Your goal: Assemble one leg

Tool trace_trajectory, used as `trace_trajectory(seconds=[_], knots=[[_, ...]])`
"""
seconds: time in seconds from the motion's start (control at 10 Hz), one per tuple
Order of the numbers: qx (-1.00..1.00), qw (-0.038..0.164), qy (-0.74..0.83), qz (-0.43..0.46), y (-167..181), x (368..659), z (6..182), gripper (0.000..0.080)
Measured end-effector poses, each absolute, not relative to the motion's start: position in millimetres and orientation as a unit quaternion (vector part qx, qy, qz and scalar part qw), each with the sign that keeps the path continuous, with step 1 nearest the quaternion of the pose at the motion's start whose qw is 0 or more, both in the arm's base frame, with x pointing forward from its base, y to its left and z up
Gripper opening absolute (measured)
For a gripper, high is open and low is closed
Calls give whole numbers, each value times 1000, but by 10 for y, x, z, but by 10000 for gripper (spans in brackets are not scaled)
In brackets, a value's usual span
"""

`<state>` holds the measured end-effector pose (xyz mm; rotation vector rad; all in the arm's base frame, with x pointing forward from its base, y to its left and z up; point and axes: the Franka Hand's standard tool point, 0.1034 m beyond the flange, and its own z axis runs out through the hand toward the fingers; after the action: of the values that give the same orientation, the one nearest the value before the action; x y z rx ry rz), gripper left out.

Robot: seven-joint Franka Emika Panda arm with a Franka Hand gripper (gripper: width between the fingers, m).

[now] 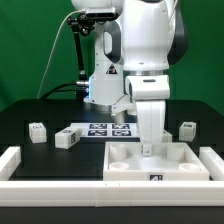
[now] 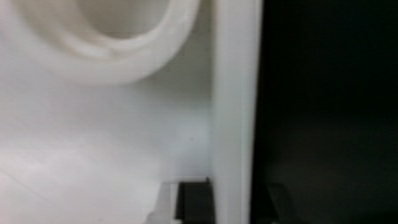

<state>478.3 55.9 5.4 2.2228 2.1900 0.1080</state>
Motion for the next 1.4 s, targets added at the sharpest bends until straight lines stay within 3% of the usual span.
trace_trajectory(seconds=[0.8, 1.0, 1.1, 1.2, 1.3, 1.4], knots=[[708, 11, 706, 15, 683, 4827, 55, 61], [708, 11, 706, 15, 682, 4827, 54, 429], [708, 11, 706, 15, 682, 4827, 54, 429], [708, 11, 706, 15, 682, 4827, 54, 564], [708, 11, 706, 15, 682, 4827, 54, 622], [708, 11, 706, 15, 682, 4827, 54, 622]])
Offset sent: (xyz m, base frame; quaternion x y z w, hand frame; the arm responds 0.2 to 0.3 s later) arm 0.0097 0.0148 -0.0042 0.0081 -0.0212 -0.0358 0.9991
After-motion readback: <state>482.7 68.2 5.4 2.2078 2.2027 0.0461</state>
